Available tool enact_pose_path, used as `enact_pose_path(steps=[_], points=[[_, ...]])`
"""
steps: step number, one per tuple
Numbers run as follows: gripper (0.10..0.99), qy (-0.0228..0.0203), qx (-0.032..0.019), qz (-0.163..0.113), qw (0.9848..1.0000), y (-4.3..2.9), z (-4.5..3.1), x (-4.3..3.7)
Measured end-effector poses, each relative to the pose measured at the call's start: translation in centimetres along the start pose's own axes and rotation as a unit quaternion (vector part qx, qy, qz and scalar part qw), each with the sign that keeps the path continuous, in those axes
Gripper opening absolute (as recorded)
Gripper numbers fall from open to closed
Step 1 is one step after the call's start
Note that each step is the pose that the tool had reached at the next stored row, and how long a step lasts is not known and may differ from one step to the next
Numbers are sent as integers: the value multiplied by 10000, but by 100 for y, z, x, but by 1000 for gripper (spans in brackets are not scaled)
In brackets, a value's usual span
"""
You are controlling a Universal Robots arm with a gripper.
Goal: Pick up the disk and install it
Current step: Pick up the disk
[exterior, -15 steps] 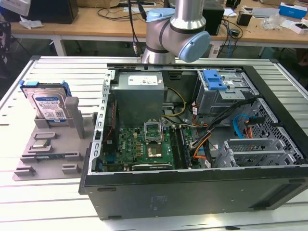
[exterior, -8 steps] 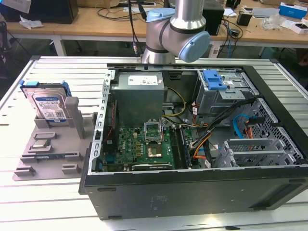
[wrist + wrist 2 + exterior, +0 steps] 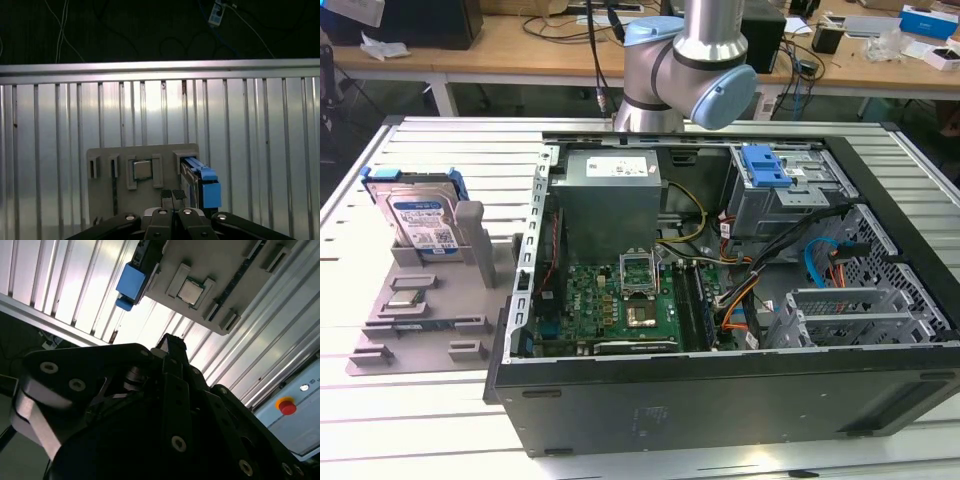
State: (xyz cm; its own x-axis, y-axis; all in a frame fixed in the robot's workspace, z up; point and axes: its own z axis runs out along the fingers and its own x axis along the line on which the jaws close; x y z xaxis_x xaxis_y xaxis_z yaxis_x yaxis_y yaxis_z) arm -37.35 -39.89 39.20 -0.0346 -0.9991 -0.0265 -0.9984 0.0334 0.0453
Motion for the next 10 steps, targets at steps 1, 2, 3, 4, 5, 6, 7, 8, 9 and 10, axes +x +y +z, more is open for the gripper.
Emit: enact_pose_path(steps=[1,2,3,4,5,6,7,8,9,10], points=[[235,0,0,-3,10000,0,0,0],[357,0,0,-6,10000,0,0,0],[420,1,0,-8,10000,0,0,0],[420,0,0,-9,10000,-1,0,-3],[420,1,-1,-8,10000,-8,0,-18],[420,1,-1,-9,10000,-20,2,-31],[420,1,-1,-9,10000,-33,5,-45],[420,1,-5,-8,10000,-64,16,-75],[420,1,-9,-9,10000,-98,43,-107],[420,2,-11,-9,10000,-115,61,-118]])
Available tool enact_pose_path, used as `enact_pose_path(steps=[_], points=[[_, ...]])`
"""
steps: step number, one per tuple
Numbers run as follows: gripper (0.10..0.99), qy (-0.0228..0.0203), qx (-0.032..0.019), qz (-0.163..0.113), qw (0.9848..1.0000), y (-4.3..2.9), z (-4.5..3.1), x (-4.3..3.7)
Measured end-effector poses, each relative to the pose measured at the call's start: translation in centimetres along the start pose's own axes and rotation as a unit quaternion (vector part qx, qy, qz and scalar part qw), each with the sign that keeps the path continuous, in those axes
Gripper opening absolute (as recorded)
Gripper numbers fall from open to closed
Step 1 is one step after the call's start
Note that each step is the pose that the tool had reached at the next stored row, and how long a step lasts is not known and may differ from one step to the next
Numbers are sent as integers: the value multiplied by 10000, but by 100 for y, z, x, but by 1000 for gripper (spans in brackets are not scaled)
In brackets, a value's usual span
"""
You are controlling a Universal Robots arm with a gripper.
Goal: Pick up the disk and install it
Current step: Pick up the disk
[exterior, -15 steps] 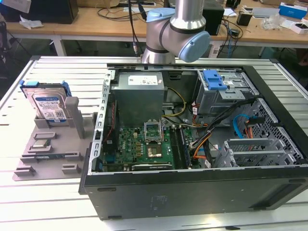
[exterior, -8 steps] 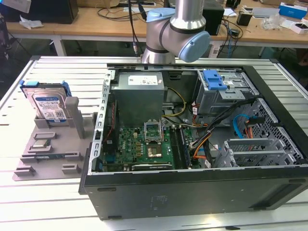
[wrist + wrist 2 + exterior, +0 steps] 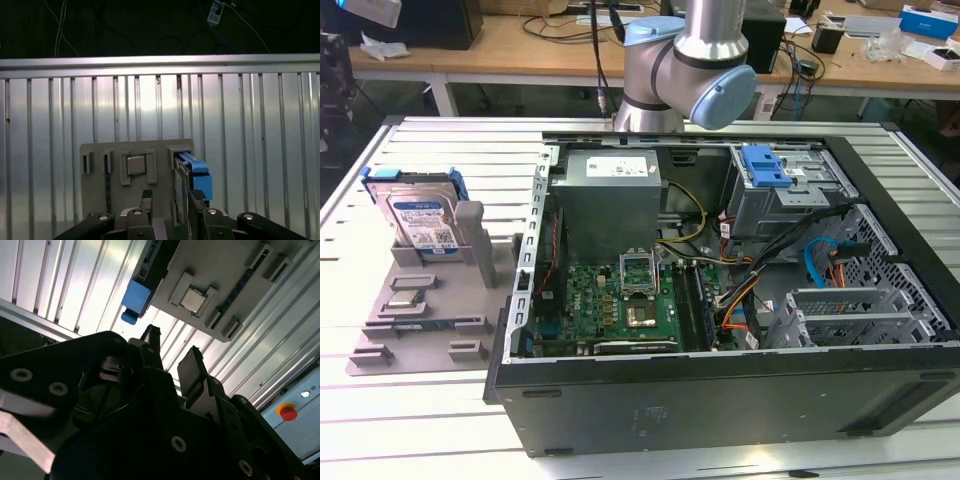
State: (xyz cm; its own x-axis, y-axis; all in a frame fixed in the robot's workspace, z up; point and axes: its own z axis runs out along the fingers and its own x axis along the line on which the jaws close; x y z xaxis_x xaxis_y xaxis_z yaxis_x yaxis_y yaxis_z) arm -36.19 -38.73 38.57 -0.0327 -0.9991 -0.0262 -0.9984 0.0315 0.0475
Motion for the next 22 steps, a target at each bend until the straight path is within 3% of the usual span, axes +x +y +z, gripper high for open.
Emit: enact_pose_path(steps=[10,22], points=[[420,3,-12,-3,10000,-141,250,-106],[420,4,-14,-35,10000,-199,464,-318]])
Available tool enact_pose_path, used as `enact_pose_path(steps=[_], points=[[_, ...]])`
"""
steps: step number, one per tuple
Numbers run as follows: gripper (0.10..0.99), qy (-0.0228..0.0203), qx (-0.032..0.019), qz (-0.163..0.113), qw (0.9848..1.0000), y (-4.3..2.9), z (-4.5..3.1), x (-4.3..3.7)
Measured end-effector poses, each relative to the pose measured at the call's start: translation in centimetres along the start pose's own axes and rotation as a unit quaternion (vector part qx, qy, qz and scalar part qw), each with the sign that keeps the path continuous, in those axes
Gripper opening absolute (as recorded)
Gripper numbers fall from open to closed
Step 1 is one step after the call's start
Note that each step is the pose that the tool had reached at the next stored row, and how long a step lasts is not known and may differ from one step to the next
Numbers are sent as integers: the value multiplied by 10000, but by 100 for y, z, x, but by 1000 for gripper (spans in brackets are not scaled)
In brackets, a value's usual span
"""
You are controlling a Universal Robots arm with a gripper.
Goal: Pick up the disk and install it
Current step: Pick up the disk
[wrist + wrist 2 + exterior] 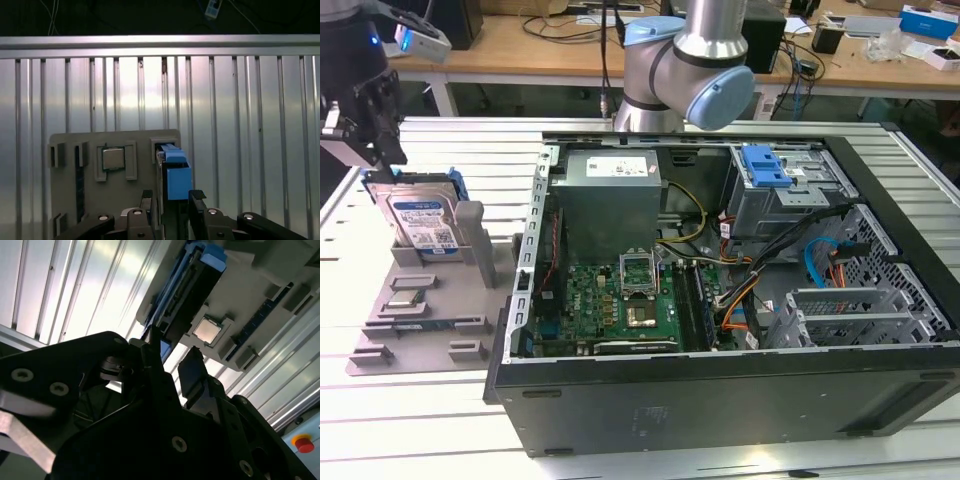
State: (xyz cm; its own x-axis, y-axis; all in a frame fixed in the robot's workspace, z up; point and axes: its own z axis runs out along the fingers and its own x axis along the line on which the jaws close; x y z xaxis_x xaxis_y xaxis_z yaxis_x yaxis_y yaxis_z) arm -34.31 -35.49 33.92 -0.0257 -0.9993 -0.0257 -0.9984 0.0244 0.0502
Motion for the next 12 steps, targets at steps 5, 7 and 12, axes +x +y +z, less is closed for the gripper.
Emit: enact_pose_path(steps=[5,7,12], points=[[420,1,0,-23,10000,-15,109,-35],[420,3,-2,-52,10000,-19,166,-34],[420,5,-2,-89,10000,-34,290,-31]])
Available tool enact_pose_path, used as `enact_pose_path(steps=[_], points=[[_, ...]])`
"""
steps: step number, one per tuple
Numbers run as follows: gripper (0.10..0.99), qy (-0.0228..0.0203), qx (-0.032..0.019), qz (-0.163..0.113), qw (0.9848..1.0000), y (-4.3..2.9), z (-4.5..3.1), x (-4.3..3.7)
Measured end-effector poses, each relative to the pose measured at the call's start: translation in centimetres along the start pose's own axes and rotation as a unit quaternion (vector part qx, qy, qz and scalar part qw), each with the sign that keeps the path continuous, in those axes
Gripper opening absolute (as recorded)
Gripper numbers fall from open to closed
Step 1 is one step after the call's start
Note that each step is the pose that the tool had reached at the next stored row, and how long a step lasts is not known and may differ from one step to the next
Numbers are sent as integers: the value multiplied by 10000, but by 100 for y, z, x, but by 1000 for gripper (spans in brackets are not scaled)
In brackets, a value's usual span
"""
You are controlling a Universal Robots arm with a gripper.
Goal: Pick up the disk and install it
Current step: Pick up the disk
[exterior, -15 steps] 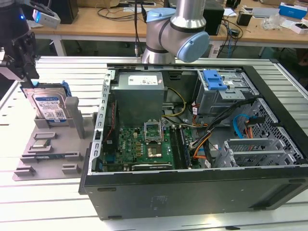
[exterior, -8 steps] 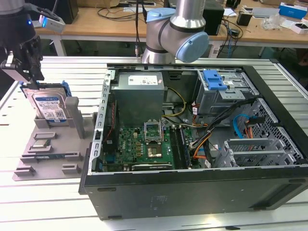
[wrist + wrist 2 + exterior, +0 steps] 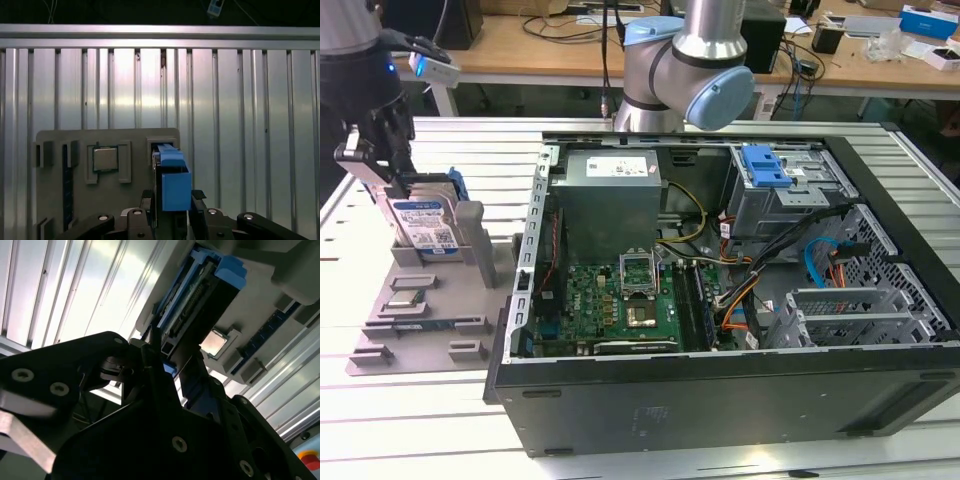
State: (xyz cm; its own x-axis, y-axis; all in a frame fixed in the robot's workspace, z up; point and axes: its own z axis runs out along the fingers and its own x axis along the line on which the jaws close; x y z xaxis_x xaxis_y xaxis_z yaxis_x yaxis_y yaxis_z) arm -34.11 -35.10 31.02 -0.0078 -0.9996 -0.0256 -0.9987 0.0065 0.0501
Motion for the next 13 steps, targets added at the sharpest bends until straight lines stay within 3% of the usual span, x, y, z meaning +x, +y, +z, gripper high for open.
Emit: enact_pose_path(steps=[7,13], points=[[420,2,-1,-44,10000,-13,147,4],[420,3,-2,-48,10000,-13,163,5]])
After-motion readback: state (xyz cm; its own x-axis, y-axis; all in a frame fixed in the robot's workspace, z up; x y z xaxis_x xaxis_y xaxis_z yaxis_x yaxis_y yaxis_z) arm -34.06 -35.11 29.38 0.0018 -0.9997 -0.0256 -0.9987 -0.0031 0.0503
